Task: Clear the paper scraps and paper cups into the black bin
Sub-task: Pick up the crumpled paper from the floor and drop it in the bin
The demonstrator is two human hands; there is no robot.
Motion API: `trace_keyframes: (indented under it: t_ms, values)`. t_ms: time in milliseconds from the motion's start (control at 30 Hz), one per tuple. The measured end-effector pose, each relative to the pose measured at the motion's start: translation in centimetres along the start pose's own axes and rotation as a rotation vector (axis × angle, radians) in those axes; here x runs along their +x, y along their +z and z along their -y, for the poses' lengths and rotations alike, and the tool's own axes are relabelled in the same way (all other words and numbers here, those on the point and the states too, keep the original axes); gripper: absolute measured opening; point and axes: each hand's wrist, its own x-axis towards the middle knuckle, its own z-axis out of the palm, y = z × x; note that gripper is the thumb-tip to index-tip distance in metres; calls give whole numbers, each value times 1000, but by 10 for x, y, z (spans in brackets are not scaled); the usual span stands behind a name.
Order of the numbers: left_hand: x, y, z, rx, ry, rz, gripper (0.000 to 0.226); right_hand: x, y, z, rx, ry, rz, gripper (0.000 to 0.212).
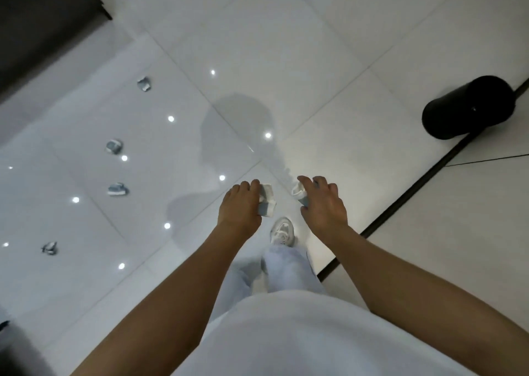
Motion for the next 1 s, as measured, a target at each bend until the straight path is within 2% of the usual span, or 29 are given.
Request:
trace_keyframes:
  t_ms: [333, 633, 833, 1000]
  values:
    - [137, -49, -117, 123, 253, 56, 50, 66, -62, -100, 211, 233, -76, 65]
    - [295, -104, -213, 242, 442, 130, 51, 162, -136, -179, 371, 459, -128, 64]
    - [382, -135, -280, 357, 507, 192, 61, 220, -183, -230, 478, 553, -153, 63]
    - [434, -132, -362, 412, 579, 224, 63, 246, -210, -300, 535, 609, -196, 63]
